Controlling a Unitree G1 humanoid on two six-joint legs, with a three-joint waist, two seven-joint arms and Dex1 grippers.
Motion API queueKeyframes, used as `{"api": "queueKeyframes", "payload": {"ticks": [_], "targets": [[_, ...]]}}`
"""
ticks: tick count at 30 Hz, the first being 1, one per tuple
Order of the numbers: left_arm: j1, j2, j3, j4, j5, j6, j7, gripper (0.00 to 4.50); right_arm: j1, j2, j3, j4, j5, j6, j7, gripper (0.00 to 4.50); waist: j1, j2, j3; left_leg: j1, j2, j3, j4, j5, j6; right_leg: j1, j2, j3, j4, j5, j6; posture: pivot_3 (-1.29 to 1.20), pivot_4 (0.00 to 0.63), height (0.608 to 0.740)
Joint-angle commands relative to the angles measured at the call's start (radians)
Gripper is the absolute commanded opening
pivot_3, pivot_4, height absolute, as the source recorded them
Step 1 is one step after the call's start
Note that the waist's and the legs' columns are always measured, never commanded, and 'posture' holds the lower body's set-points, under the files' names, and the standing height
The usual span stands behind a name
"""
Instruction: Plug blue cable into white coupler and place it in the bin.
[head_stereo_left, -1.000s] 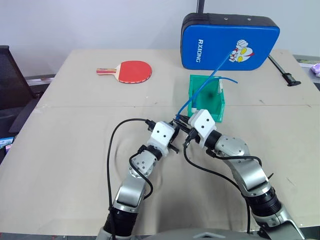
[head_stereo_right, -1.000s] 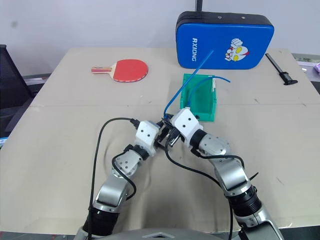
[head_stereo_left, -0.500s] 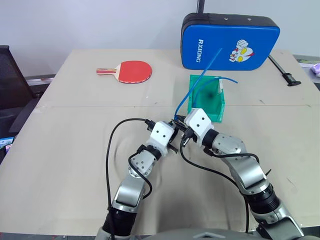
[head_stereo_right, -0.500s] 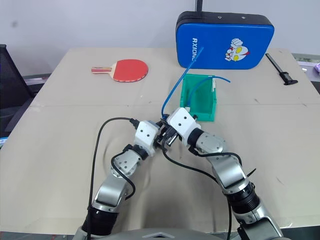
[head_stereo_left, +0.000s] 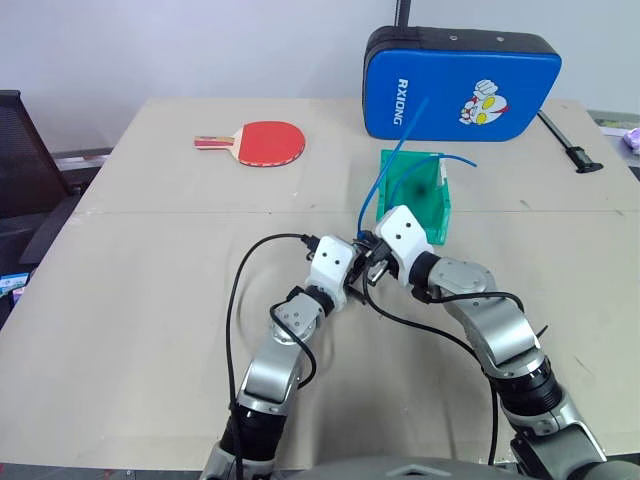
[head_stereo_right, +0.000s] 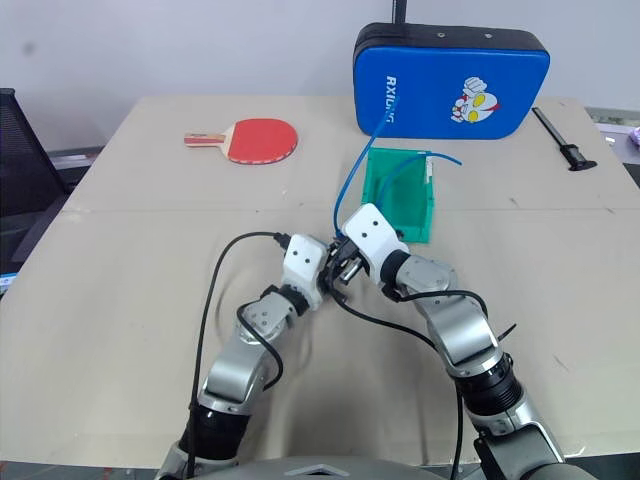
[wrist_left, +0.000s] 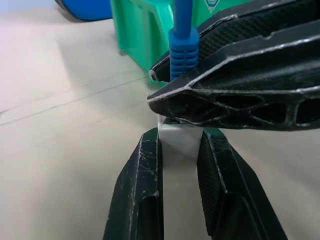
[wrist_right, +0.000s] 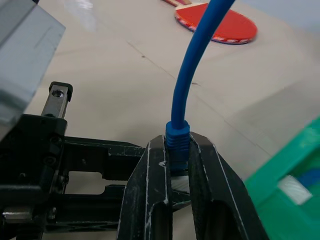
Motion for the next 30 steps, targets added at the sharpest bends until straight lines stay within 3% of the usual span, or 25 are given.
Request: {"api": "queueKeyframes", "payload": {"ticks": [1,7,15,30], "targets": [[-0.087,-0.033,0.010,-0.211,-0.042,-0.084,0.006,0.35,0.064,-0.013,0.037,0.092,0.006,0.121,-0.001,0.00,-0.003,0.000,0.000,0.000,0.000,0.000,0.000,0.000,0.000,0.000,0.000,0.000,0.000,0.000,0.000,0.00,0.150,0.740],[-0.061,-0.016,0.004,-0.199,-0.030,-0.086,0.002,0.35,0.061,0.006,0.013,0.090,0.018,-0.056,-0.003,0.00,-0.004,0.000,0.000,0.000,0.000,0.000,0.000,0.000,0.000,0.000,0.000,0.000,0.000,0.000,0.000,0.00,0.150,0.740],[-0.043,0.013,0.001,-0.185,-0.025,-0.094,-0.007,0.35,0.073,-0.002,0.006,0.139,0.017,-0.134,0.006,0.00,-0.004,0.000,0.000,0.000,0.000,0.000,0.000,0.000,0.000,0.000,0.000,0.001,0.000,0.000,0.000,0.00,0.150,0.740],[0.008,0.044,0.033,-0.003,-0.065,-0.085,-0.070,0.35,0.077,0.034,0.055,0.543,-0.010,-0.489,0.078,0.00,-0.019,0.000,-0.001,0.004,0.000,0.002,0.000,0.000,0.000,0.002,0.000,0.002,0.001,0.000,0.000,0.00,0.150,0.740]]}}
